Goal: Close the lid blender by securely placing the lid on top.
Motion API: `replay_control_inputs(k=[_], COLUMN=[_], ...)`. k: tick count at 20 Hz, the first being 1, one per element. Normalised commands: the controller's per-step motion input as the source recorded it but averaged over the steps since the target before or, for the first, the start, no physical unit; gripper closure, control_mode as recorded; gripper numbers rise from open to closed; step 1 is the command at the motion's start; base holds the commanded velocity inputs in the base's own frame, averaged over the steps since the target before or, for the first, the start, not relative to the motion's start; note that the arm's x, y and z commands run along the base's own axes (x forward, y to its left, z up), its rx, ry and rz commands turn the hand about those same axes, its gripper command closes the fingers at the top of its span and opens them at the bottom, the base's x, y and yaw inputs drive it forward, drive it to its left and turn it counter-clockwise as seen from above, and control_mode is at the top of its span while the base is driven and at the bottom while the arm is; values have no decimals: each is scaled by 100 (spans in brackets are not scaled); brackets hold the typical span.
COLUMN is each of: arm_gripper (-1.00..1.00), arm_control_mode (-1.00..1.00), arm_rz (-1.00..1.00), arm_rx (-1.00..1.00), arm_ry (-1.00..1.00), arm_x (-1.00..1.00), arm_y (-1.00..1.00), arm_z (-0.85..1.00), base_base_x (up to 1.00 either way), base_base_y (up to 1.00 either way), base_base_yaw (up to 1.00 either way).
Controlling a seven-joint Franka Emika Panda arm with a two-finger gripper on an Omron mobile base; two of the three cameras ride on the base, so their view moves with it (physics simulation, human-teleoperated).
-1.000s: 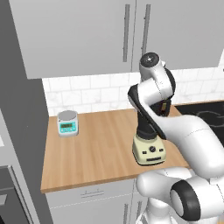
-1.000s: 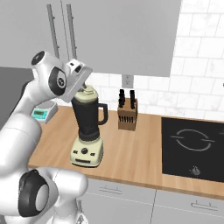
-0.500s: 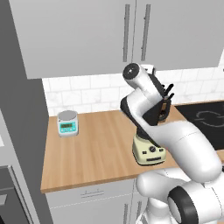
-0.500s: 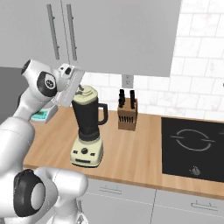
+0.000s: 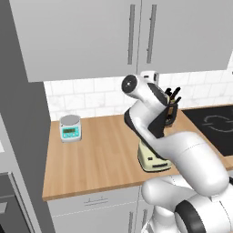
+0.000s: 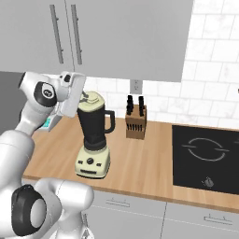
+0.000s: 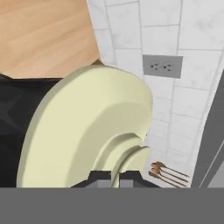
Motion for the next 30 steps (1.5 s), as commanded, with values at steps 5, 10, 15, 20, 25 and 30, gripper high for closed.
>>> replay_control_inputs(k=[5,10,15,20,25,30], arm_gripper=[100,100,100,100,100,100], arm_control_mode=[-100,-100,-100,-100,-100,-100], arm_rz=[0,0,0,0,0,0], arm_rx=[-3,-3,-1,-2,0,-1], arm_ry=[13,5,0,0,6,28], arm_x=[0,0,13,0,0,14], arm_y=[0,0,0,0,0,2], arm_z=[0,0,-6,-38,-34,-2], base_base_x=[0,0,0,0,0,0], base_base_y=[0,0,0,0,0,0], base_base_yaw=[0,0,0,0,0,0])
